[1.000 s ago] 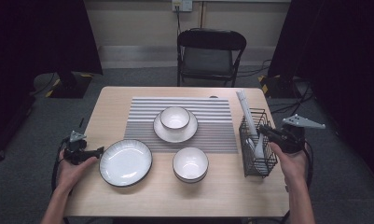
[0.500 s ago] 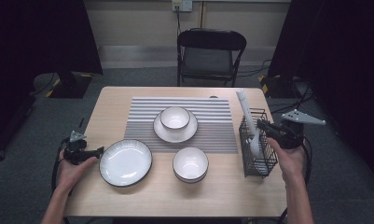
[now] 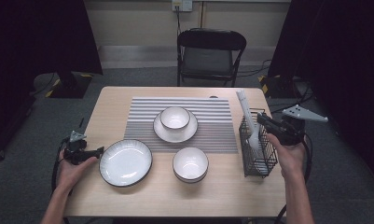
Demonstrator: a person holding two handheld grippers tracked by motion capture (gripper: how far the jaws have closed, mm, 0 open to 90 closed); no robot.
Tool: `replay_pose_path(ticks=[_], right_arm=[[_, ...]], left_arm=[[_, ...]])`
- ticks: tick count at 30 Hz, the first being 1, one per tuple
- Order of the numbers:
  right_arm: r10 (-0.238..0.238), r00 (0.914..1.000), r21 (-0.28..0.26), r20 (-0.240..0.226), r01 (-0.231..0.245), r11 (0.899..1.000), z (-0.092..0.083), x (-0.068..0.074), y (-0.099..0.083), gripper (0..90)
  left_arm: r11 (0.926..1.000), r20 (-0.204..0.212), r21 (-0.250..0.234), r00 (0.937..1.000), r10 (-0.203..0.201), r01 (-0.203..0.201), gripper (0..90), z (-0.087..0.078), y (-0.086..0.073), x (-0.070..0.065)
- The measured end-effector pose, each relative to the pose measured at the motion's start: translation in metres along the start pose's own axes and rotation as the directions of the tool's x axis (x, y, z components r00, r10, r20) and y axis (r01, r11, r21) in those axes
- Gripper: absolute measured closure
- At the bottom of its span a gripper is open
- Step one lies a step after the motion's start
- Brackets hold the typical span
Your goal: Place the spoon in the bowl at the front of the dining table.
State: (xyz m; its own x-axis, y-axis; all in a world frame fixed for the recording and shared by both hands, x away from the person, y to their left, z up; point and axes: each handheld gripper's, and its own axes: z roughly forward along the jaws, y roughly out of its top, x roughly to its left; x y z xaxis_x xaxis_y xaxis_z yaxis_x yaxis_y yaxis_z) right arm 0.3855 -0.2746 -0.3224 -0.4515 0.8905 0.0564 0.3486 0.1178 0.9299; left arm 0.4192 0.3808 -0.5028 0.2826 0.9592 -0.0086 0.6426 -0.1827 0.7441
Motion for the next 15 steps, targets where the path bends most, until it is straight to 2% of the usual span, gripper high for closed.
replay_pose_path(ticks=[15], right_arm=[[-0.005, 1.0, -0.025, -0.006, 0.005, 1.0, 0.0001, 0.0072, 0.0087, 86.5]], left_arm=[[1.0, 0.0, 0.0, 1.0, 0.0, 0.0, 17.5, 0.0, 0.0, 0.0]])
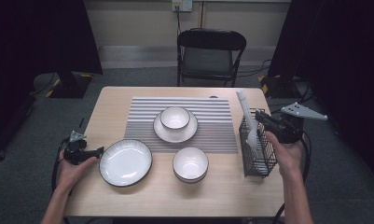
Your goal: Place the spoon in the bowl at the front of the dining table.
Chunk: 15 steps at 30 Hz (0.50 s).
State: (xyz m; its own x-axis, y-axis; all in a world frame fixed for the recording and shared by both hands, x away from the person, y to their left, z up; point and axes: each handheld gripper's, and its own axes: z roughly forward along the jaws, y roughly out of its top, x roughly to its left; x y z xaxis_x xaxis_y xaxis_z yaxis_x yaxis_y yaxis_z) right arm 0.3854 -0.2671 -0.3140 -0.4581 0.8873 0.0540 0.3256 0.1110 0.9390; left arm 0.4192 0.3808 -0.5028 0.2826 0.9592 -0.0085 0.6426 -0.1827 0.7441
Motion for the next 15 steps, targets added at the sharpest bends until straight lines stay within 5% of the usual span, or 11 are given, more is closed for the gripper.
replay_pose_path(ticks=[15], right_arm=[[0.003, 0.9991, -0.002, -0.041, -0.003, 1.0, 0.014, 0.009, 0.007, 86.6]], left_arm=[[1.0, 0.0, 0.0, 1.0, 0.0, 0.0, 17.6, 0.0, 0.0, 0.0]])
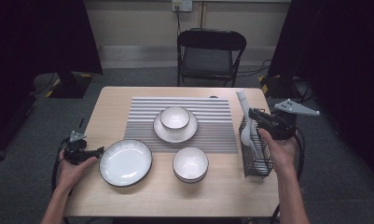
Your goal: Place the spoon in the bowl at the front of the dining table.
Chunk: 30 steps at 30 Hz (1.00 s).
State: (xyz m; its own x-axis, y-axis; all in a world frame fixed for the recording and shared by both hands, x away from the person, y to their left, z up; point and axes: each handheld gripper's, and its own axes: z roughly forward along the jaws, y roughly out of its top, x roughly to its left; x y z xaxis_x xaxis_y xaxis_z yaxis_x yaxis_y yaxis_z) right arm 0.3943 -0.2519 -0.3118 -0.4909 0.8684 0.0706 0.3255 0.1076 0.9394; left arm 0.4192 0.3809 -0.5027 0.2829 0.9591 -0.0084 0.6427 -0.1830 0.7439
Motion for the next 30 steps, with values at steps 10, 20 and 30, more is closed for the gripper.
replay_pose_path(ticks=[10, 20, 30], right_arm=[[0.003, 0.9993, 0.004, -0.038, -0.003, 1.0, 0.014, 0.009, -0.001, 86.5], [0.004, 0.9977, 0.011, -0.067, -0.003, 1.0, 0.024, 0.016, -0.003, 86.6], [0.002, 0.9969, 0.005, -0.079, -0.002, 1.0, 0.029, 0.02, -0.002, 86.6]], left_arm=[[1.0, 0.0, 0.0, 1.0, 0.0, 0.0, 17.6, 0.0, 0.0, 0.0], [1.0, 0.0, 0.0, 1.0, 0.0, 0.0, 17.6, 0.0, 0.0, 0.0], [1.0, 0.0, 0.0, 1.0, 0.0, 0.0, 17.5, 0.0, 0.0, 0.0]])
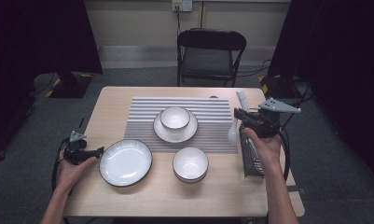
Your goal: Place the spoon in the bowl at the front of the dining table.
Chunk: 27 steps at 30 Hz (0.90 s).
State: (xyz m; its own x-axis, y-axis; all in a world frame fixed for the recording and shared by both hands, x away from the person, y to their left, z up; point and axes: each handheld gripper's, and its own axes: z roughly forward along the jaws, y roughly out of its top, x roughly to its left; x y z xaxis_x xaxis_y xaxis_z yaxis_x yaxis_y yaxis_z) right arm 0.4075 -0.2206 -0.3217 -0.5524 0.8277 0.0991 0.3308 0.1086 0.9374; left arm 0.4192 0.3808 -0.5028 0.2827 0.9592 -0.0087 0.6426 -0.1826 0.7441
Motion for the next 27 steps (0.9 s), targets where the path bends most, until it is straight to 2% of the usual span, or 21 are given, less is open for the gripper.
replay_pose_path(ticks=[13, 27], right_arm=[[-0.006, 0.9998, -0.006, -0.021, 0.006, 1.0, 0.009, 0.007, 0.005, 86.6], [-0.014, 0.9985, -0.001, -0.053, 0.014, 1.0, 0.028, 0.018, 0.01, 86.5]], left_arm=[[1.0, 0.0, 0.0, 1.0, 0.0, 0.0, 17.6, 0.0, 0.0, 0.0], [1.0, 0.0, 0.0, 1.0, 0.0, 0.0, 17.5, 0.0, 0.0, 0.0]])
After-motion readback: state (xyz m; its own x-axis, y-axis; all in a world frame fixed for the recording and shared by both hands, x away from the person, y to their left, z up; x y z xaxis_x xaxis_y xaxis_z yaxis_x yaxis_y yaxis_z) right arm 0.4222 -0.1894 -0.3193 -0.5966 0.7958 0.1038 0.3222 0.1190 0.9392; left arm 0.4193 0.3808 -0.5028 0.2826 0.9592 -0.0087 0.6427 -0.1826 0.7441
